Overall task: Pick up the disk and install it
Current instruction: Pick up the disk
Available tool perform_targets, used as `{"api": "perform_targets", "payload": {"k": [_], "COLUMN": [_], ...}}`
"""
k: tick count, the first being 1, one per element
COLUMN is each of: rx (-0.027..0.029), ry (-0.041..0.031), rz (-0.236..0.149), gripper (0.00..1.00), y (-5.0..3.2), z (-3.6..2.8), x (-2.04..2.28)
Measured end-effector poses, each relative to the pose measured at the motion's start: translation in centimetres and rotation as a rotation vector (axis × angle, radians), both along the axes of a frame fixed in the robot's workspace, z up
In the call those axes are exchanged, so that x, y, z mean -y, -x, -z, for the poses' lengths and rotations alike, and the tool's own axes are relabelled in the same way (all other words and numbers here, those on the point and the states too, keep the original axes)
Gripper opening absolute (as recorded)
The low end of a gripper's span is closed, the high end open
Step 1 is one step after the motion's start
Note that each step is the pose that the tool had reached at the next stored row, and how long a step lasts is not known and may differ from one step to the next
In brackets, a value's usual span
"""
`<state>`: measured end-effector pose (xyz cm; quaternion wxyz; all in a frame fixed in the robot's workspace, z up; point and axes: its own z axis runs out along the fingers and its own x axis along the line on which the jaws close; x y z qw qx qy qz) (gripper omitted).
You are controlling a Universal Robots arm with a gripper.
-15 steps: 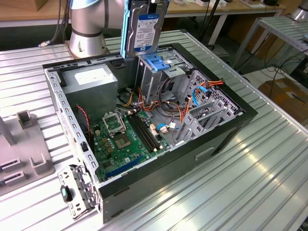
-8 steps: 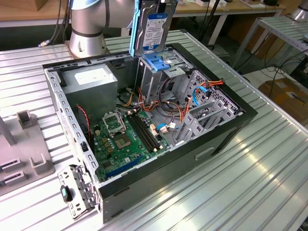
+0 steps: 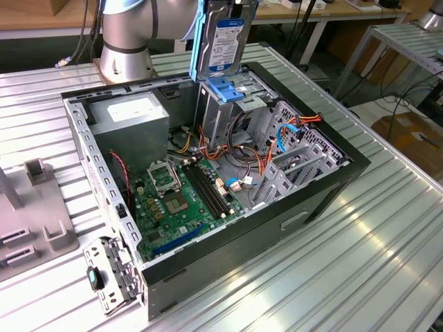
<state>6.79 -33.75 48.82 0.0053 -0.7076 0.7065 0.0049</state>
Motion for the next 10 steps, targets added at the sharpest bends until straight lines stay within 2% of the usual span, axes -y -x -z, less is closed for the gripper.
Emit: {"api": "perform_targets", "payload": {"k": [4, 7, 10], "rx": [0.0000, 0.0000, 0.0000], "ry": [-0.0001, -0.0001, -0.0001], "rz": [0.000, 0.000, 0.000], "gripper": [0.35, 0.35, 0.35], "y": [-0.12, -0.60, -1.42], "z": [0.00, 0.00, 0.01], "x": [0.00, 0.00, -0.01]}}
